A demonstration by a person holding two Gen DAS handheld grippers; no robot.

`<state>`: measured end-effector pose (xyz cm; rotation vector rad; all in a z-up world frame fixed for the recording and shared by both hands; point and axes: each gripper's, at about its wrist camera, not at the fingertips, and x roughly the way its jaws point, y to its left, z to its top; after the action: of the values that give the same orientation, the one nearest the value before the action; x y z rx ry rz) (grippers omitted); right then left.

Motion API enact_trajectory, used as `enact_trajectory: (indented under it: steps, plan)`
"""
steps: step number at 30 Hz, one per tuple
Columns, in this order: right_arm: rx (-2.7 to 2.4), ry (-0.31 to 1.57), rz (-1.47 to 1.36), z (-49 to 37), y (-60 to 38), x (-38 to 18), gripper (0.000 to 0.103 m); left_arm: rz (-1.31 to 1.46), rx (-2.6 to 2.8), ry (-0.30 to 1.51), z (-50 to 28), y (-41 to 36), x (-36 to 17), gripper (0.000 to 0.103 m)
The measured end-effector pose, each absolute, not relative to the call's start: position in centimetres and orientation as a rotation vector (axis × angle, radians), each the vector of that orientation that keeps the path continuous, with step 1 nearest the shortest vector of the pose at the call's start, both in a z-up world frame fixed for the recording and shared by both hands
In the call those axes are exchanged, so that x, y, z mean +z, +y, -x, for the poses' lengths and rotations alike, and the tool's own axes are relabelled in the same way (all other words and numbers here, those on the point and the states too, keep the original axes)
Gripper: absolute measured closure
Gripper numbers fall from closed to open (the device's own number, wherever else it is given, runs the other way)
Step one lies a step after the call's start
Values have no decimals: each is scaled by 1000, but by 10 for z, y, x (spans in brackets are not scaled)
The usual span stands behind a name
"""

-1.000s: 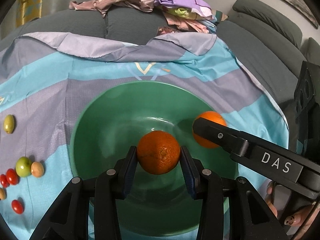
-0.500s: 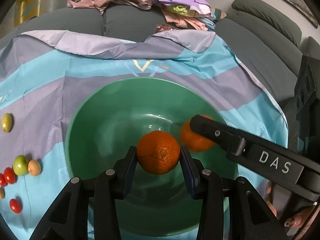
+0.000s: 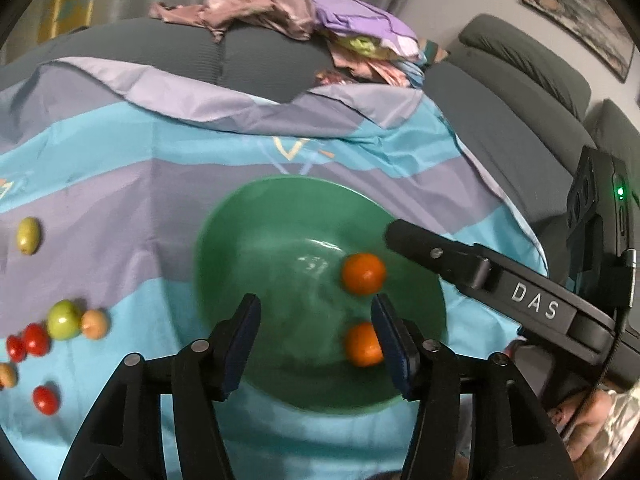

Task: Organize fruits
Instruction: 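Lower both oranges into the green bowl and open both tools, then move both tools back to the red tomatoes on the sheet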

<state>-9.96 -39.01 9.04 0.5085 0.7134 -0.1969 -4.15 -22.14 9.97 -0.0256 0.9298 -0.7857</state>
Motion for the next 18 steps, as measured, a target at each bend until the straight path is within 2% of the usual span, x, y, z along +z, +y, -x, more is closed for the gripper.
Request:
enact_trajectory:
  steps: [1, 4, 11, 18]
  plan:
    - [-192, 710, -499, 99, -386, 92, 27, 34, -776, 929, 40, -213, 101, 39]
    - [-180, 710, -484, 96, -378, 95, 27, 63, -725, 932, 36, -184, 103, 38]
    - [-116, 703, -423, 88, -346, 102, 27, 160, -548, 893, 24, -100, 108, 38]
    - [-29, 711, -370, 78, -310, 105, 27, 218, -368, 938, 7, -26, 94, 38]
